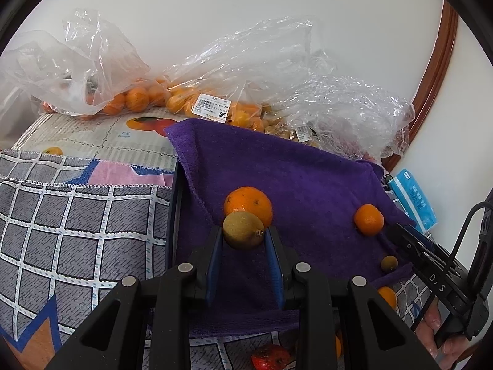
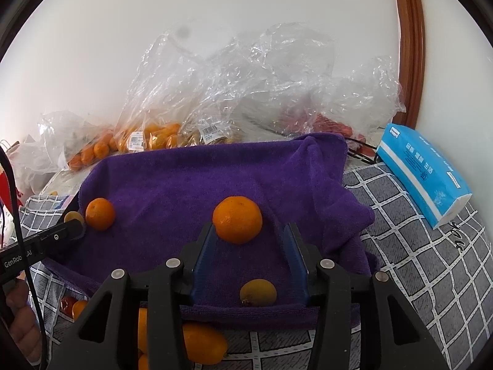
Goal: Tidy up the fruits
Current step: 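Open the right tool onto the towel while the left tool releases its small fruit there, then withdraw both open tools from the tray toward the loose oranges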
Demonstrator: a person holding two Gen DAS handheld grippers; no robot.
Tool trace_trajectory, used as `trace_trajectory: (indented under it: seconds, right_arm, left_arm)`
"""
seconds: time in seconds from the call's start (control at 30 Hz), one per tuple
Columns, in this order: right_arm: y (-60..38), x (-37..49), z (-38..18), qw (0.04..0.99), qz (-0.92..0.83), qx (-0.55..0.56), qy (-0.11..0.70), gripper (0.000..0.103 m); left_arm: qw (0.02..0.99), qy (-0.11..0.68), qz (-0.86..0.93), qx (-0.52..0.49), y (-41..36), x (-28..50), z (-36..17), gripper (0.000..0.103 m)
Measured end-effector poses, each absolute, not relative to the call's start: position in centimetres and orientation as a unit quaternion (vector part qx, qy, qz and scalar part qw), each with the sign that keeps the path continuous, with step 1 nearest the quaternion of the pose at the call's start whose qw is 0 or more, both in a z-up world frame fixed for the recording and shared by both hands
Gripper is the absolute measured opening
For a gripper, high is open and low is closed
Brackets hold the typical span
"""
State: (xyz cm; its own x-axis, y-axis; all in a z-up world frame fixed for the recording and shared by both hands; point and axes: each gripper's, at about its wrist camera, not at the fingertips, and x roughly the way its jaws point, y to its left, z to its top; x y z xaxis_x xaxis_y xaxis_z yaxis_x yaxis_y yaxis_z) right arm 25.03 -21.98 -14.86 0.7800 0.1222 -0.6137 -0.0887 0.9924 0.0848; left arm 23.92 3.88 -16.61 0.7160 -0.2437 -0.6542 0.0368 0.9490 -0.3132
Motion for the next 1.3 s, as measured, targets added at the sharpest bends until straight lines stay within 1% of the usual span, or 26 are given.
trace_trajectory:
  seconds: [0.2, 0.27, 0.33, 0.57, 0.6, 0.87, 1.07, 1.3]
  right_arm:
    - [-22.0, 24.9, -14.9, 0.944, 0.054, 0.028, 0.325, 0.05]
    - [-22.1, 25.0, -15.0, 0.942, 0.06, 0.035, 0.329, 0.052]
    - [-22.0, 25.0, -15.0, 0.941, 0.06, 0.036, 0.332, 0.052]
    - [-21.8, 24.4, -14.7, 0.946, 0.047, 0.025, 0.32, 0.053]
    - [-21.8, 24.4, -14.6, 0.946, 0.043, 0.023, 0.322, 0.054]
    - [-21.9, 23.9, -13.7, 0.942, 0.048, 0.03, 0.332, 0.054]
    - [-21.8, 21.6, -12.1, 0.949, 0.033, 0.018, 0.312, 0.054]
    - [-22.0, 19.7, -11.6, 0.941, 0.034, 0.029, 0.336, 0.055]
  left_arm:
    - [0.918, 0.36, -0.08, -0.144, 3.9, 23.5, -16.3, 0.028]
    - [0.92, 0.355, -0.081, -0.145, 3.9, 23.4, -16.1, 0.036]
    - [0.921, 0.353, -0.082, -0.146, 4.0, 23.3, -16.0, 0.038]
    - [0.924, 0.345, -0.064, -0.153, 4.3, 23.1, -15.7, 0.038]
    - [0.925, 0.343, -0.063, -0.15, 4.2, 23.1, -15.7, 0.038]
    - [0.932, 0.328, -0.058, -0.14, 4.1, 22.8, -15.2, 0.038]
    - [0.928, 0.33, -0.059, -0.161, 4.7, 22.5, -14.7, 0.037]
    - [0.931, 0.321, -0.056, -0.165, 5.2, 21.7, -13.2, 0.037]
